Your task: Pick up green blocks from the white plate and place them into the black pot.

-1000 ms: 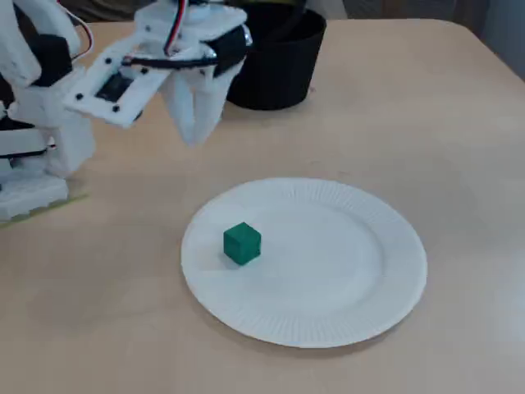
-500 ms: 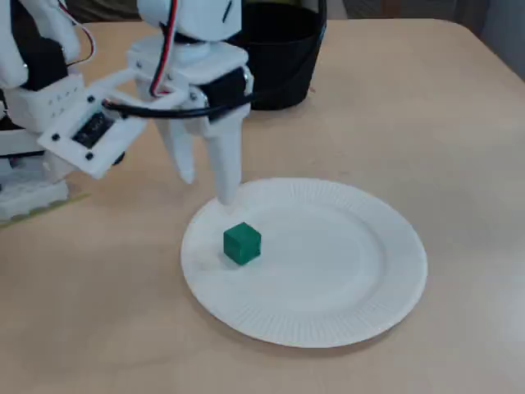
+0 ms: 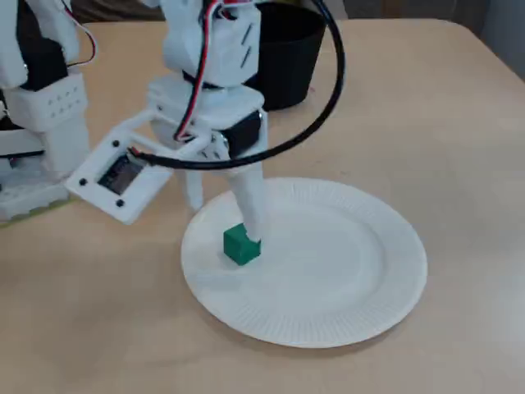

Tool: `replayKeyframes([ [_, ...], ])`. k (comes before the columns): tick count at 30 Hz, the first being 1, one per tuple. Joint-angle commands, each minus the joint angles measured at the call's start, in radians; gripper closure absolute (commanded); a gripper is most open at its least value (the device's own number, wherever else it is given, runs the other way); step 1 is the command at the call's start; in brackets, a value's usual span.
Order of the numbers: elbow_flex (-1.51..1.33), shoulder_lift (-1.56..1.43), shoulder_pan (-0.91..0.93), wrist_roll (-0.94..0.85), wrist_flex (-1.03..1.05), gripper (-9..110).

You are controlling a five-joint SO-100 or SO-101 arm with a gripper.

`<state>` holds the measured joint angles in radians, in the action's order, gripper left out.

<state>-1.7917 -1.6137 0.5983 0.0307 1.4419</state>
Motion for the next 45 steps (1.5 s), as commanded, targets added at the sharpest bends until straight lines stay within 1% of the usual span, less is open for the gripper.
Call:
replayKeyframes([
  [1,0.038,0.015,-0.014,0.006,-0.025,72],
  [8,0.038,0.075,-0.035,0.021,-0.066,74],
  [14,0.031,0.095,-0.051,0.049,-0.149,79],
  [17,0.031,0.112,-0.051,0.054,-0.196,84],
  [19,0.031,0.126,-0.041,0.063,-0.212,90],
  [22,0.037,0.149,-0.032,0.078,-0.232,104],
  [29,0.043,0.11,-0.04,0.037,-0.282,104],
  [32,0.054,-0.018,-0.044,0.037,-0.337,104],
  [34,0.129,-0.123,-0.054,0.037,-0.35,104],
  [37,0.258,-0.252,-0.106,0.044,-0.35,104],
  [40,0.282,-0.371,-0.213,0.077,-0.368,104],
  [45,0.273,-0.494,-0.534,0.091,-0.468,104],
])
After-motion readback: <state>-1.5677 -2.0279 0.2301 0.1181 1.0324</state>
